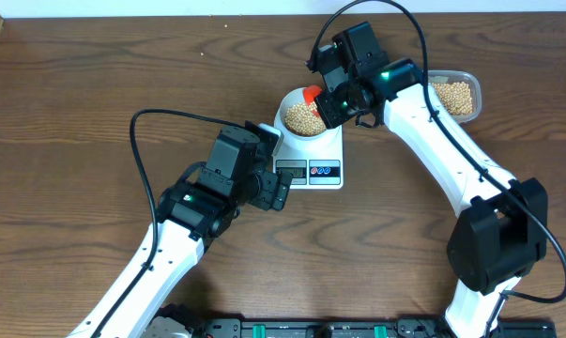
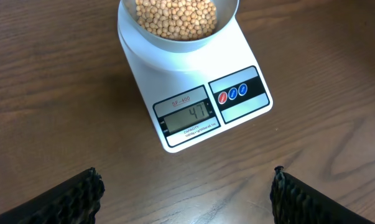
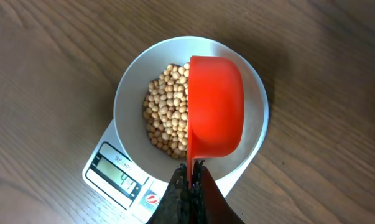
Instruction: Scoop item into bowl and weigh 50g on scale
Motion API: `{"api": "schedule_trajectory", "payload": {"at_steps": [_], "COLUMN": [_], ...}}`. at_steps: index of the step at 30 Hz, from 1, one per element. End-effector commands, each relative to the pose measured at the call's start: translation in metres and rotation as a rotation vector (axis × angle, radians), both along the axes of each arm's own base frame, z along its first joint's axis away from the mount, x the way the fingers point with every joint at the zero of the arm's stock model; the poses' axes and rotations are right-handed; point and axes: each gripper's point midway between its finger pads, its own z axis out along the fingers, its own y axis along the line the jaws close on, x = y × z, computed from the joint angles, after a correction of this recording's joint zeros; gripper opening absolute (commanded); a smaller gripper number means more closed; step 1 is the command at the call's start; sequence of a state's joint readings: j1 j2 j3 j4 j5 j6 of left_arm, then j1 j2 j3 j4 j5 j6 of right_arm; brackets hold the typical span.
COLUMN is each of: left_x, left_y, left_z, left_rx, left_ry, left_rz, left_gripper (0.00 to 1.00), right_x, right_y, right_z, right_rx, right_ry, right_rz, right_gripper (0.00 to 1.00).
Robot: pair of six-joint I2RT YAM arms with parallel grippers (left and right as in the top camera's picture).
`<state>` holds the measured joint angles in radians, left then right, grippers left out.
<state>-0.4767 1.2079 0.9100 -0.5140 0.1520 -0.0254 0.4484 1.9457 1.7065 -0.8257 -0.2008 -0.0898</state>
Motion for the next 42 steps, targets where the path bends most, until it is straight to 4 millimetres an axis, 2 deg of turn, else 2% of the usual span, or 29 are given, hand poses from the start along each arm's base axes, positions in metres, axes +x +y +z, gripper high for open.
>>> {"api": "schedule_trajectory", "payload": {"at_steps": [1, 15, 22, 31, 42], "left_x": [0.0, 0.0, 0.0, 0.0, 0.0], "left_y": [0.001, 0.001, 0.001, 0.001, 0.001], "left_z": [0.002, 0.002, 0.002, 0.002, 0.002], "left_rx": [-0.002, -0.002, -0.002, -0.002, -0.002], "left_ry": [-0.008, -0.008, -0.008, -0.008, -0.008], "left_rz": [-0.007, -0.007, -0.007, -0.007, -0.007], "left_gripper": [0.88, 0.88, 0.88, 0.88, 0.88], "right_x": [0.001, 0.0, -0.004, 0.002, 0.012], "right_y": [0.01, 0.012, 0.016, 0.002, -0.027], "right_z": [0.026, 0.027, 0.03, 0.039, 0.065], "right_rx": [0.007, 0.011, 0.097, 0.237, 0.48], "right_ry": [-0.08, -0.078, -0.031, 0.037, 0.094], "right_rz": [0.053, 0.054, 0.055, 0.027, 0.038], "right_gripper": [0.01, 0.01, 0.01, 0.01, 0.01]}}
